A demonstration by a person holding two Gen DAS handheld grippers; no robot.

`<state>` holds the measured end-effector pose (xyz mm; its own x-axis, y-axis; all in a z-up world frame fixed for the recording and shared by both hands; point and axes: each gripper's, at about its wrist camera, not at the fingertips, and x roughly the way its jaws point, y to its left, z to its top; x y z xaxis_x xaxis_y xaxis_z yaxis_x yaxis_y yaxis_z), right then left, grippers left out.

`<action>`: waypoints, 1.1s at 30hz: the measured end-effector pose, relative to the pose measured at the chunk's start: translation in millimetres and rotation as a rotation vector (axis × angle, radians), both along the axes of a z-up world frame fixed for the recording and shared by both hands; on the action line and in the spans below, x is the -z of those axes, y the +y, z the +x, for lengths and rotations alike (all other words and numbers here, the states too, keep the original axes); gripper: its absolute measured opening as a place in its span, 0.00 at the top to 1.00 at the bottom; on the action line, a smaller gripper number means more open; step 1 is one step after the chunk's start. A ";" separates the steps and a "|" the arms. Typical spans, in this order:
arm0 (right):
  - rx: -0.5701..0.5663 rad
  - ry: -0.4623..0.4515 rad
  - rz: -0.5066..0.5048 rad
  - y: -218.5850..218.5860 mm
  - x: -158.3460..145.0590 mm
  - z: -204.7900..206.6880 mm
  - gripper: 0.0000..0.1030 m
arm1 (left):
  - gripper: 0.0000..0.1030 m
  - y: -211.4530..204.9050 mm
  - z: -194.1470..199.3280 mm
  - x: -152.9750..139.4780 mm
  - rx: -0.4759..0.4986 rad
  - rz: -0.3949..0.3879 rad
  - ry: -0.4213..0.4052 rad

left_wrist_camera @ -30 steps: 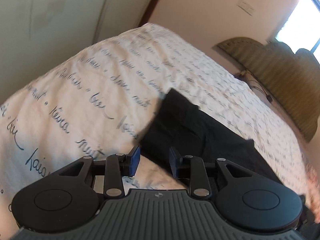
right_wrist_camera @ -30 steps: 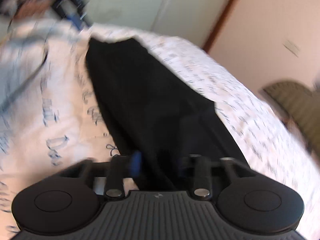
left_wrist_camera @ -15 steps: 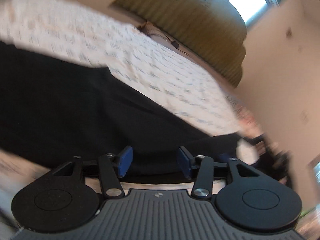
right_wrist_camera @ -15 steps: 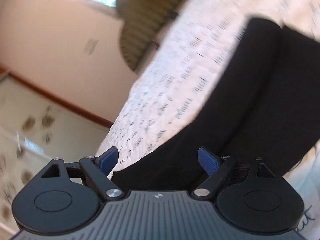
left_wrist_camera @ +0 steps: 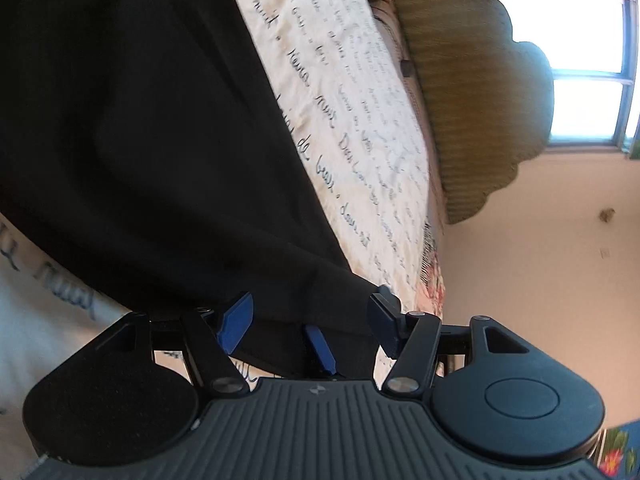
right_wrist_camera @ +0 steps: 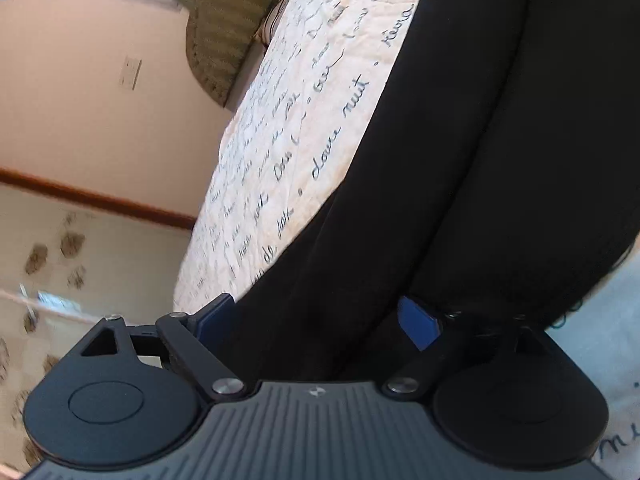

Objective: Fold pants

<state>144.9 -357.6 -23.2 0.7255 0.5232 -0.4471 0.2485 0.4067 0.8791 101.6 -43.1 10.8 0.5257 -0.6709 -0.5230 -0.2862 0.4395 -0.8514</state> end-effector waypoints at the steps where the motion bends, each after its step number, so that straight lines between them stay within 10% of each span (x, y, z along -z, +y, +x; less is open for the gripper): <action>1: 0.013 -0.014 0.017 -2.6 0.2 -0.7 0.13 | 0.37 -6.0 2.6 2.7 0.001 0.007 0.012; 11: 0.080 -0.146 0.403 -28.8 22.5 -10.2 0.13 | 0.33 -44.4 6.7 6.5 -0.049 0.103 0.079; 21: 0.084 -0.185 0.455 -32.6 24.6 -15.0 0.13 | 0.33 -44.3 13.9 -4.6 -0.205 0.221 0.084; 25: 0.092 -0.178 0.458 -31.9 29.5 -15.3 0.13 | 0.81 -49.5 29.3 -1.7 -0.194 0.254 0.105; 33: 0.051 -0.172 0.404 -14.1 30.3 -3.5 0.13 | 0.94 -44.9 19.3 0.7 -0.167 0.231 0.074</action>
